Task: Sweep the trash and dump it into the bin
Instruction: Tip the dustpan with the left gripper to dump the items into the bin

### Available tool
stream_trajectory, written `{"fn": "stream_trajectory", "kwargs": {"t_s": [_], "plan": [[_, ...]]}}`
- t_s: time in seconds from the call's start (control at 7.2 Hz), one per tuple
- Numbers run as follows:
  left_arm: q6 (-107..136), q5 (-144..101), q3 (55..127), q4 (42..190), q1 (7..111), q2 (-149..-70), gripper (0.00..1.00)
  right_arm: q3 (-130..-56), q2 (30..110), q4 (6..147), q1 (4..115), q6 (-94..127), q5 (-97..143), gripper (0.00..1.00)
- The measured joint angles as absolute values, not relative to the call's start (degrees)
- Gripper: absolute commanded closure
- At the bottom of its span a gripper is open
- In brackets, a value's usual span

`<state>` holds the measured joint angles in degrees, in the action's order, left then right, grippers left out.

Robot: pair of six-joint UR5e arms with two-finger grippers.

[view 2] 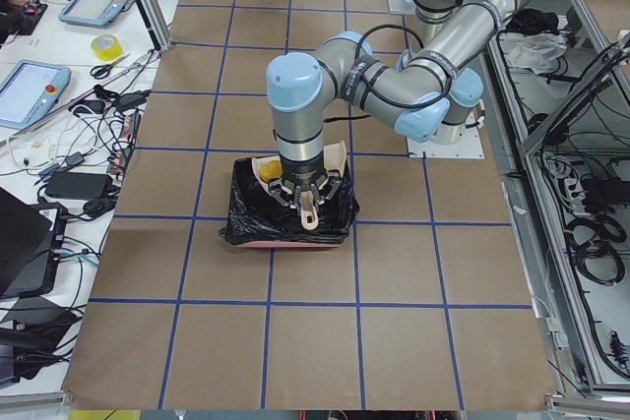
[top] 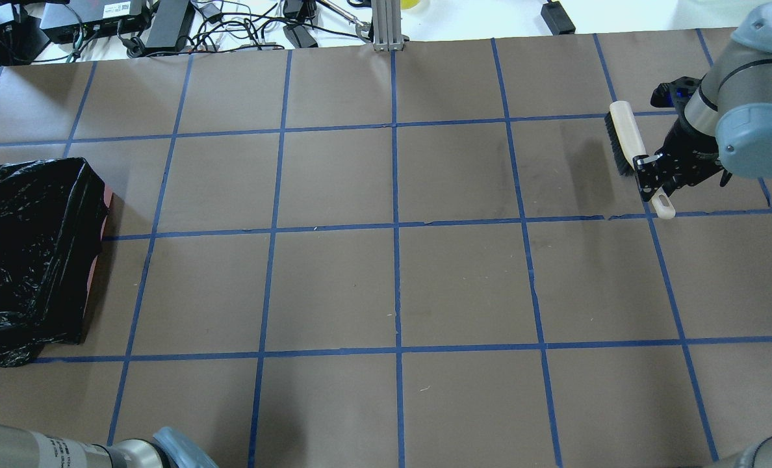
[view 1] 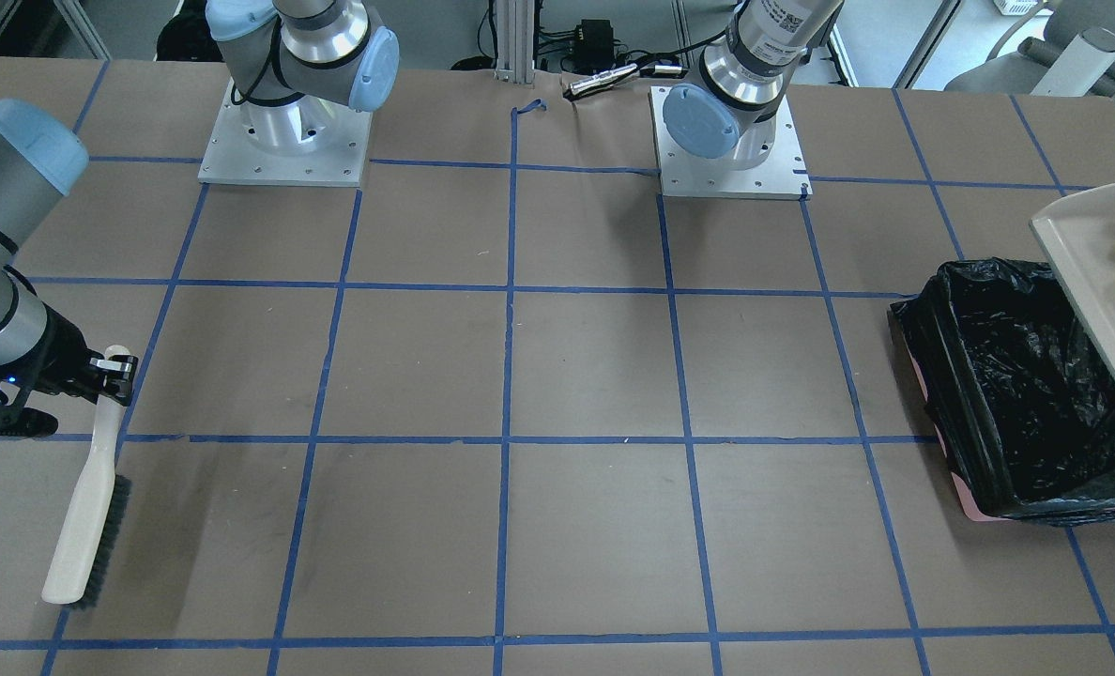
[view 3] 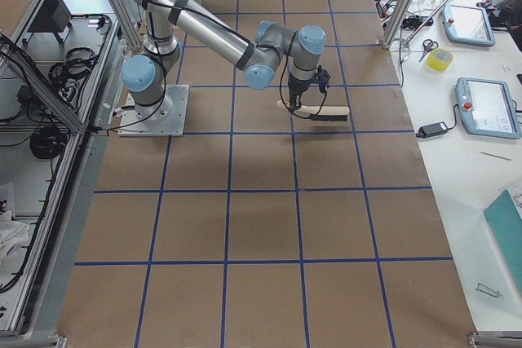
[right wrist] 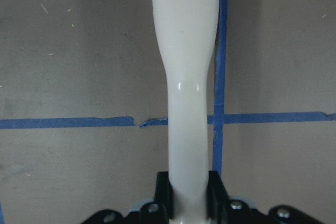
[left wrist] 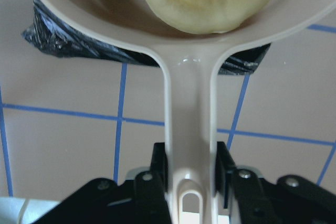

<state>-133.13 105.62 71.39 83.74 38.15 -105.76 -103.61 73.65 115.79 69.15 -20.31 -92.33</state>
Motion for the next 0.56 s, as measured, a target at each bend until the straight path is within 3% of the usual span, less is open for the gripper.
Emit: {"fn": "stream_trajectory", "kwargs": {"t_s": [0.56], "plan": [[-136.8, 123.6, 73.6, 72.0, 46.5, -106.9, 1.00, -103.2, 71.6, 117.7, 68.6, -21.5, -92.3, 1.00]]}}
